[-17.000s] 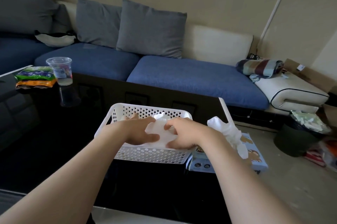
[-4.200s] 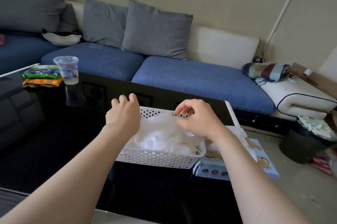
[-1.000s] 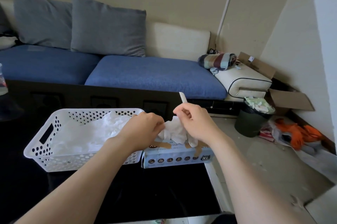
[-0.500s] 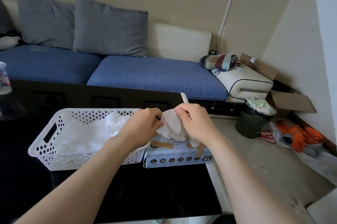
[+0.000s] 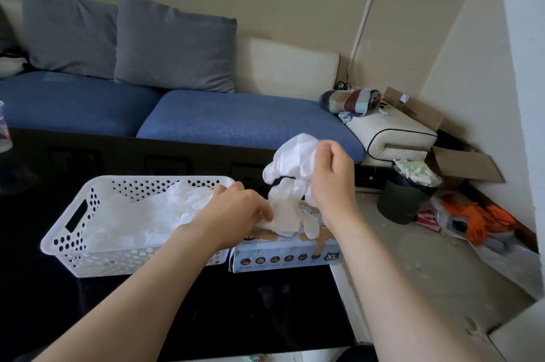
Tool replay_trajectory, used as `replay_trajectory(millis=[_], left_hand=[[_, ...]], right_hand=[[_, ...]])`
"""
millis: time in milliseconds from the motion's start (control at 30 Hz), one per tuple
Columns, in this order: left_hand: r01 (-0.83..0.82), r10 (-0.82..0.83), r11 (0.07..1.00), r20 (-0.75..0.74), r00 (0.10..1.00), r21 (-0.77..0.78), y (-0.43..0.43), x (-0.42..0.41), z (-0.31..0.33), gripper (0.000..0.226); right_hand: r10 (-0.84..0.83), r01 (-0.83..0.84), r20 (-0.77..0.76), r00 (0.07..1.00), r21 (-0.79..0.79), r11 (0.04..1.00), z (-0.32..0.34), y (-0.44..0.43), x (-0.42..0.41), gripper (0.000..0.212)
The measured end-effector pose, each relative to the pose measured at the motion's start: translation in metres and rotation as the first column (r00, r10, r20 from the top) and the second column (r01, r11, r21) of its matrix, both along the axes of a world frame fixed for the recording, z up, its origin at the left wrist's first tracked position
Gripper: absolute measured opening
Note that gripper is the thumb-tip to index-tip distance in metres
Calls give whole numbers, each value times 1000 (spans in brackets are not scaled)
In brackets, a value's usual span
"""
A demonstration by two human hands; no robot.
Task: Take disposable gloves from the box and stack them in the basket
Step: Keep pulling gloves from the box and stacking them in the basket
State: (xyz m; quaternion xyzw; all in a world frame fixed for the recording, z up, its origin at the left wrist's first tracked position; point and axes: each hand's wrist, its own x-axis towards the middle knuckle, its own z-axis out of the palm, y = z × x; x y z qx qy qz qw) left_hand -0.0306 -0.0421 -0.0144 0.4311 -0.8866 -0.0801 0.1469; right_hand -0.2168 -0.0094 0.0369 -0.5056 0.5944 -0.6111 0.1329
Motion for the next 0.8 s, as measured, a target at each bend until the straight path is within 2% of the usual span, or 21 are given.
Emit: replay_trajectory(millis=[67,133,267,333,400,433,500,567,600,633,700,800], left_hand=[[8,-9,1000,86,996,5,1,-1,-2,34],[8,-11,999,96,995,35,3,-3,-3,33],[-1,-6,996,78,997,90,4,-3,0,32],[-21,20,992,5,1000,123,4,-1,5,29],[-32,67,984,-202,977,176,4,1,13,29],[-22,108,972,-365,925,232,5,2,19,30],[54,269,904,-661,701,425,10,5,33,35],[239,465,761,-765,446,603,13,9,45,43],[335,545,678,-753,368,654,13,13,49,47],[389,597,613,-725,342,688,12,16,51,52],[398,634,538,-668,389,743,10,22,49,63],[395,653,507,-640,404,766,8,29,45,52]], right_hand=[[-57,61,40,998,-119,991,6,1,1,30],[-104,109,38,994,-205,973,11,2,3,29],[-118,123,35,992,-261,957,17,6,9,28],[-91,100,48,995,-236,966,19,8,13,28],[-38,52,79,996,-186,981,19,9,17,28],[-10,26,103,995,-151,988,20,9,19,29],[62,-50,181,981,-68,996,20,10,24,28],[123,-133,258,958,22,991,19,8,29,27],[139,-161,275,951,59,985,18,7,33,27],[155,-187,285,946,89,978,18,6,36,27],[204,-258,301,932,153,954,17,3,39,28],[305,-391,324,895,243,888,18,4,45,35]])
